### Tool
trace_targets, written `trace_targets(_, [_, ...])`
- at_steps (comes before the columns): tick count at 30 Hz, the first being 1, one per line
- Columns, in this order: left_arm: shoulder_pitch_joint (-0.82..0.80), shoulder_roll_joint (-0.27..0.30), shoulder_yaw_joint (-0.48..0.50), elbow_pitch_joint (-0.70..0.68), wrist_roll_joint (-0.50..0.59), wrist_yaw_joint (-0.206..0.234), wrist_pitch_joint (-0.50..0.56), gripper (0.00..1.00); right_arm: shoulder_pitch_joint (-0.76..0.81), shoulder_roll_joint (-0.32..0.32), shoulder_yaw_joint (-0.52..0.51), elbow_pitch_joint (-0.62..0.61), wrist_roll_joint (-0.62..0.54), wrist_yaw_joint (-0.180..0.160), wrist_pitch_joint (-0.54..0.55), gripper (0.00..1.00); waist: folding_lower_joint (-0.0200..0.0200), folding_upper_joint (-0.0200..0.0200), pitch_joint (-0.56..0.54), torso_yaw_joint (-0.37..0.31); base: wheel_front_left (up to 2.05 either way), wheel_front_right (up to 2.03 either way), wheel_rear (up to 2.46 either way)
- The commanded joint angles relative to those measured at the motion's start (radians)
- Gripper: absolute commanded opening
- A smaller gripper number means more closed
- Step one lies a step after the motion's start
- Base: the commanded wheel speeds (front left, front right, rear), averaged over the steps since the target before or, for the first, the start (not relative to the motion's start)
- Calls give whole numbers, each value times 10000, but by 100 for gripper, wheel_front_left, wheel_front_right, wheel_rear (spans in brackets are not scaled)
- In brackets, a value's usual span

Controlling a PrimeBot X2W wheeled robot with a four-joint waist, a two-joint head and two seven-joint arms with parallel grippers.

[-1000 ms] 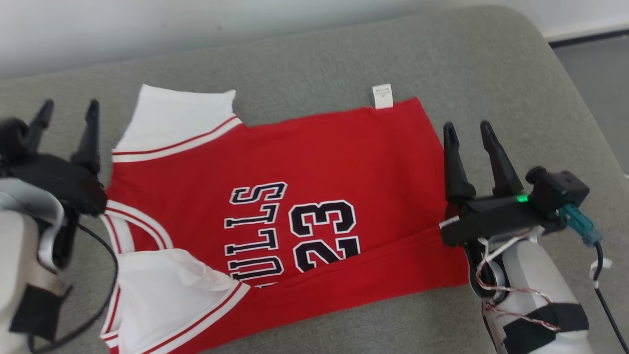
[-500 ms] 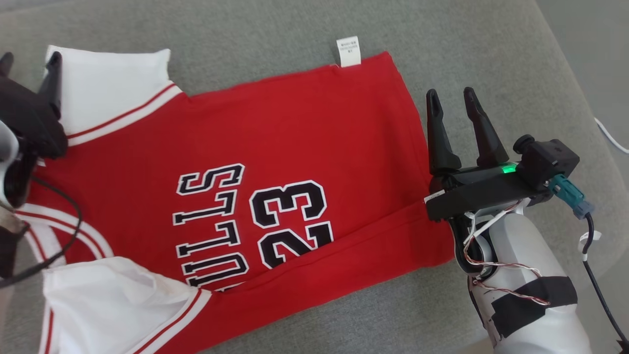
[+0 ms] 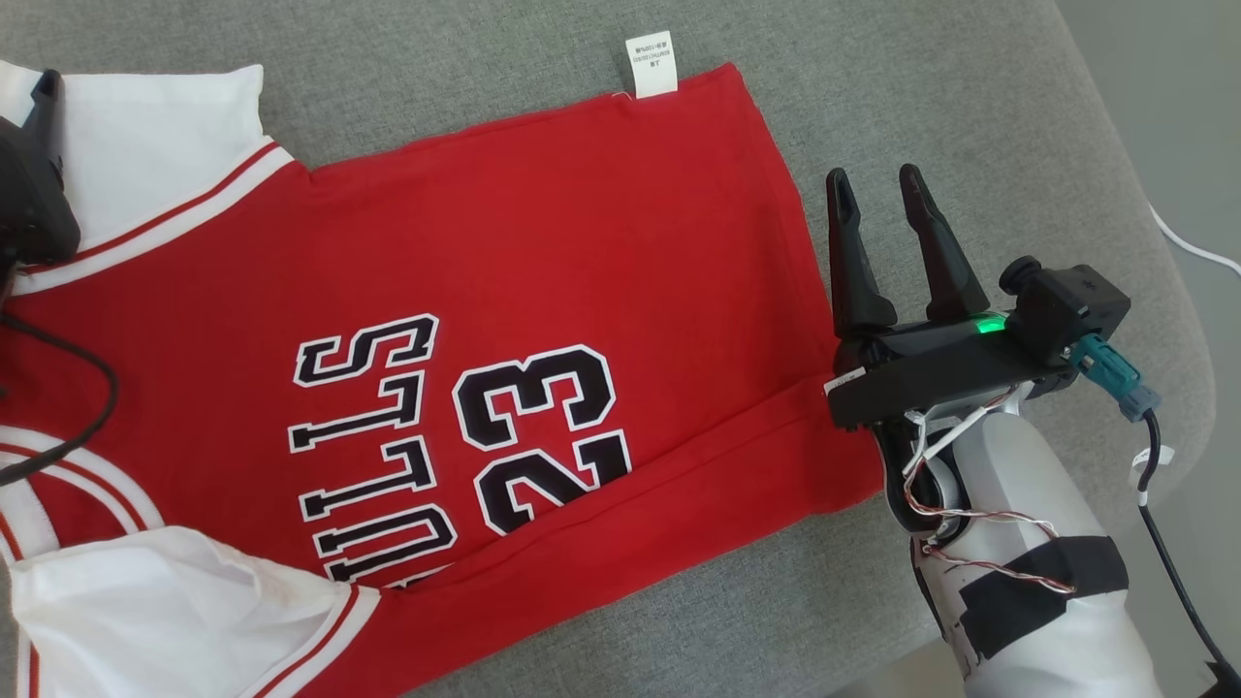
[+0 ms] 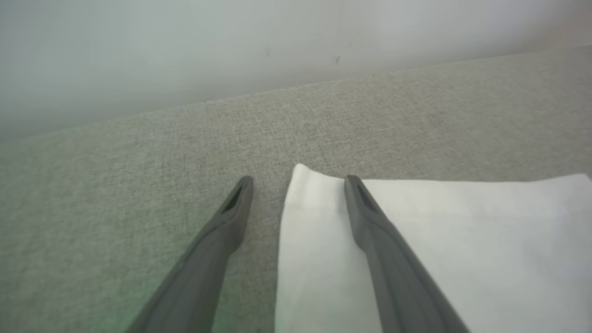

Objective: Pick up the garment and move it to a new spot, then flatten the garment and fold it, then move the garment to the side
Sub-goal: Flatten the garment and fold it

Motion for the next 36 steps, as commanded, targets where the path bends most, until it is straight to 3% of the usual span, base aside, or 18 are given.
trace_targets(1, [-76, -76, -14, 198, -101, 15, 65, 100, -175, 58, 21, 4, 55, -24, -8, 100, -1, -2, 25, -20, 0, 0, 0])
trace_targets(2, [-116, -105, -15, 322, -152, 15, 97, 100, -208, 58, 26, 23, 63, -24, -8, 100, -1, -2, 37, -24, 0, 0, 0])
trace_targets(3, [-150, -150, -10, 409, -200, 15, 112, 91, -213, 60, 24, 42, 62, -24, -8, 100, -1, -2, 38, -15, 0, 0, 0])
trace_targets(4, [-154, -217, -88, 475, -221, 13, 158, 33, -214, 63, 21, 80, 45, -24, -8, 100, -1, -2, 35, 4, 0, 0, 0])
trace_targets(5, [-154, -262, -162, 508, -235, 13, 149, 0, -233, 56, 3, 123, 23, -24, -8, 100, -1, -2, 24, 37, 0, 0, 0])
trace_targets(10, [-249, -490, -370, 330, -714, 13, -162, 0, -427, -108, 29, 587, 17, -24, -8, 100, -1, -2, -141, 350, 0, 0, 0])
trace_targets(17, [96, -758, -902, -497, -1361, 13, -1020, 0, -1547, -651, 440, 2475, 224, -24, 53, 100, -1, -2, -470, 1076, 0, 0, 0])
trace_targets(25, [175, -1082, -1609, -1512, -2030, 12, -1616, 0, -3299, -1279, 610, 4543, 546, -24, 985, 100, -1, -2, -508, 1982, 0, 0, 0])
trace_targets(36, [-118, -1392, -2247, -1956, -2526, 12, -2086, 0, -4739, -1592, 856, 6696, 435, -24, 1683, 100, -1, -2, -252, 2745, 0, 0, 0])
